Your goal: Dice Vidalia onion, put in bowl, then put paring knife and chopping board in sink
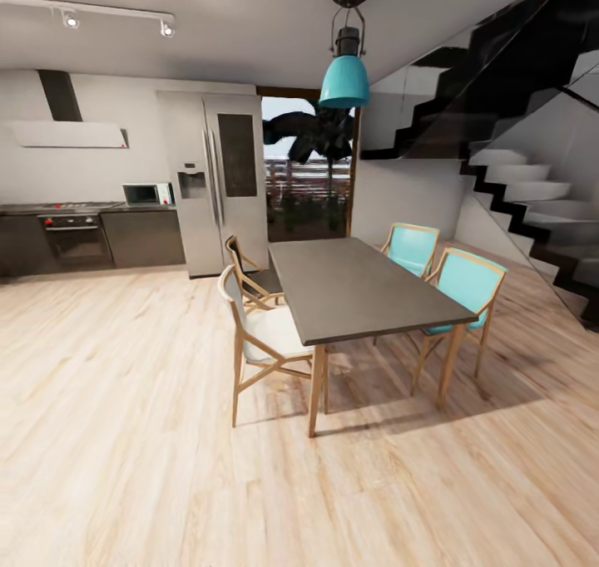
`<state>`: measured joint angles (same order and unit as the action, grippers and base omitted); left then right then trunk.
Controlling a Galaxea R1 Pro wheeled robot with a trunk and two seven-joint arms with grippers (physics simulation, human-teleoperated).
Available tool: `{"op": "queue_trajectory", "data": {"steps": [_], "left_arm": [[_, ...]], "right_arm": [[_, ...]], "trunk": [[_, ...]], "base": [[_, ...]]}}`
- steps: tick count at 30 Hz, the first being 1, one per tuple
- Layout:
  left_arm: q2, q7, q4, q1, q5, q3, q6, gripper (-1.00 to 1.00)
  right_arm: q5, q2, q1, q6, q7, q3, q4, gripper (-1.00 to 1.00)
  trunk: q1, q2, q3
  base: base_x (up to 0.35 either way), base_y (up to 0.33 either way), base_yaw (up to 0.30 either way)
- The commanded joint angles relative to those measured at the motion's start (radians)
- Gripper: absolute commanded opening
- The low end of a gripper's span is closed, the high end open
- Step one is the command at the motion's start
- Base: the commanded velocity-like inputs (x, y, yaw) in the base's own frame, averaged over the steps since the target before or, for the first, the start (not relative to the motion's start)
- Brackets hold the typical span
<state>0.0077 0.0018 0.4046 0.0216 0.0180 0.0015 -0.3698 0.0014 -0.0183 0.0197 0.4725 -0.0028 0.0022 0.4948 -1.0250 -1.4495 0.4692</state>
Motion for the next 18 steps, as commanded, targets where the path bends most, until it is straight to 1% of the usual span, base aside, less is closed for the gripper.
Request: {"op": "queue_trajectory", "data": {"steps": [1, 18], "left_arm": [[0.000, -0.001, -0.002, 0.001, 0.002, 0.000, -0.001, 1.00], [0.000, -0.002, -0.014, 0.001, 0.001, -0.001, -0.001, 1.00]], "right_arm": [[0.000, 0.000, 0.001, 0.003, 0.000, 0.000, -0.001, 1.00], [0.000, 0.001, 0.001, 0.003, 0.000, -0.001, -0.008, 1.00]], "trunk": [[0.000, 0.000, 0.001], [0.000, 0.000, 0.003]], "base": [[0.000, 0.000, 0.246], [0.000, 0.000, 0.247]]}}
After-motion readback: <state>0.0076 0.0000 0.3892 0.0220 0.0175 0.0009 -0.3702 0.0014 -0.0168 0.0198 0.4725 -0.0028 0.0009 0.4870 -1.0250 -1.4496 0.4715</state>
